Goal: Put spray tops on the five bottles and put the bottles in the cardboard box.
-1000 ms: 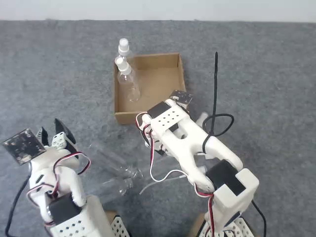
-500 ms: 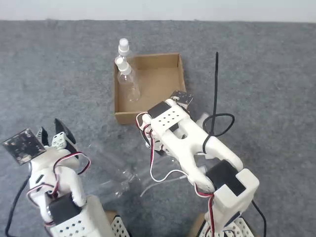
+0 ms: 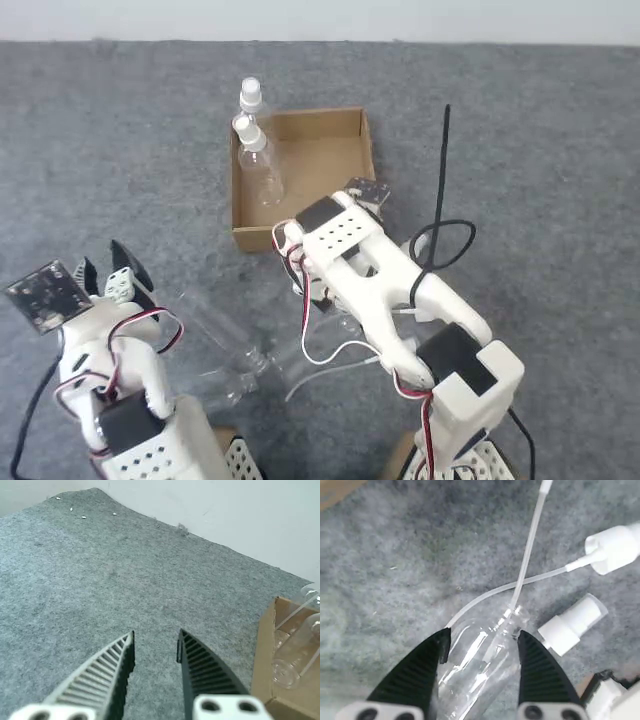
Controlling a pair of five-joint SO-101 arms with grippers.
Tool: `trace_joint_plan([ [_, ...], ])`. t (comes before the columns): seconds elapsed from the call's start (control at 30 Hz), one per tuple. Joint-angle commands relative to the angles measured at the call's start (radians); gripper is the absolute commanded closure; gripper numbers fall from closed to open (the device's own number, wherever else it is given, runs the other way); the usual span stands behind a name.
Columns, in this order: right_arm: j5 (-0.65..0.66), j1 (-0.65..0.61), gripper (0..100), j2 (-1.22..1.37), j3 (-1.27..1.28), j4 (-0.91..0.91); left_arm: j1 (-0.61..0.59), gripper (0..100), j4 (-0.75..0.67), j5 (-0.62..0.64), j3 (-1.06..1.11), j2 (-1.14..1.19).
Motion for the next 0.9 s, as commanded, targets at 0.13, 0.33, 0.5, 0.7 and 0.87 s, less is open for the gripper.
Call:
trace_joint_plan([
  [0.13, 0.239, 0.012, 91.9, -0.016, -0.190, 0.199, 0.002, 87, -0.041, 0.005, -0.015, -0.015],
  [0.33, 0.347, 0.012, 91.9, -0.018, -0.267, 0.278, 0.002, 87, -0.041, 0.005, -0.015, -0.015],
  [0.5, 0.408, 0.012, 91.9, -0.018, -0.282, 0.280, 0.002, 87, -0.041, 0.005, -0.015, -0.015],
  [0.7, 0.586, 0.076, 91.9, -0.018, -0.298, 0.277, 0.002, 87, -0.041, 0.005, -0.015, -0.015],
  [0.87, 0.867, 0.124, 91.9, -0.016, -0.304, 0.275, 0.002, 87, -0.041, 0.005, -0.015, -0.015],
])
